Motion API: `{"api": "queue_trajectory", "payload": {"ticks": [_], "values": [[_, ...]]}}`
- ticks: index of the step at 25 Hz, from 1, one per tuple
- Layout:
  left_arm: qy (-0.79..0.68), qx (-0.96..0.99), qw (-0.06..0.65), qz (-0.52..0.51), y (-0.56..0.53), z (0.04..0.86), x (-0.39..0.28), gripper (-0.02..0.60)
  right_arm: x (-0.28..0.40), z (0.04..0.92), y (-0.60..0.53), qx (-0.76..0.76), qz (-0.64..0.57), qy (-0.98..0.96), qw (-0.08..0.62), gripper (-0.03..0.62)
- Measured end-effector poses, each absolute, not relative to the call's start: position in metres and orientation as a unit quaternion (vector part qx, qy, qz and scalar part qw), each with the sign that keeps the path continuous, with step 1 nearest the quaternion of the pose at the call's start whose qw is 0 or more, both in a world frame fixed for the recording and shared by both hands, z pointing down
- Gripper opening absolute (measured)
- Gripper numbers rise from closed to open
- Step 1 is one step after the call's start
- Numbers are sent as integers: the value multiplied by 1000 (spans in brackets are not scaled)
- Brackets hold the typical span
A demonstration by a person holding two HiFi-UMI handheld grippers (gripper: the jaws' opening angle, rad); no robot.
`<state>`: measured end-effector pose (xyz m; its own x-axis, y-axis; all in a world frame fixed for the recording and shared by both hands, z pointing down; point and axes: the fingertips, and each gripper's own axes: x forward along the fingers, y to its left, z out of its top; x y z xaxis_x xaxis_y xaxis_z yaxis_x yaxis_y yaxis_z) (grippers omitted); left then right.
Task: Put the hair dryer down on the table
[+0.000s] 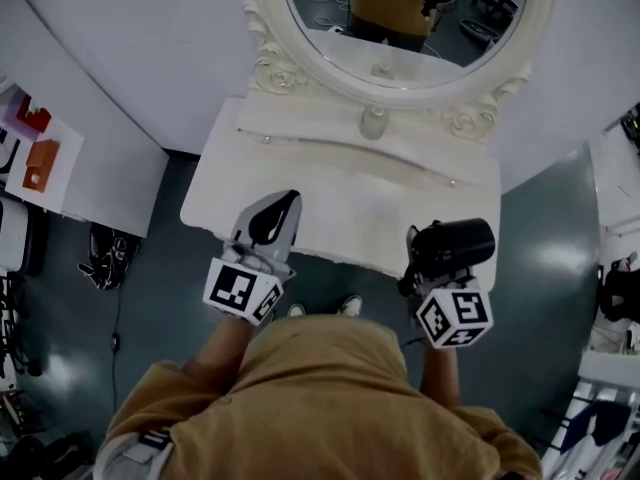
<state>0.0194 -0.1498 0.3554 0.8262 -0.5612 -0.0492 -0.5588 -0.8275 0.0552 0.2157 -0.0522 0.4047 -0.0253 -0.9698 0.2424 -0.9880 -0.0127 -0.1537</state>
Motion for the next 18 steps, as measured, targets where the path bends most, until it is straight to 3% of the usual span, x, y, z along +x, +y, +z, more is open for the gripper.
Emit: {"api": "queue_trajectory", "payload": {"ticks": [18], "values": [[-324,946,16,-18,-168,357,21,3,226,434,-92,671,174,-718,62,195]]}}
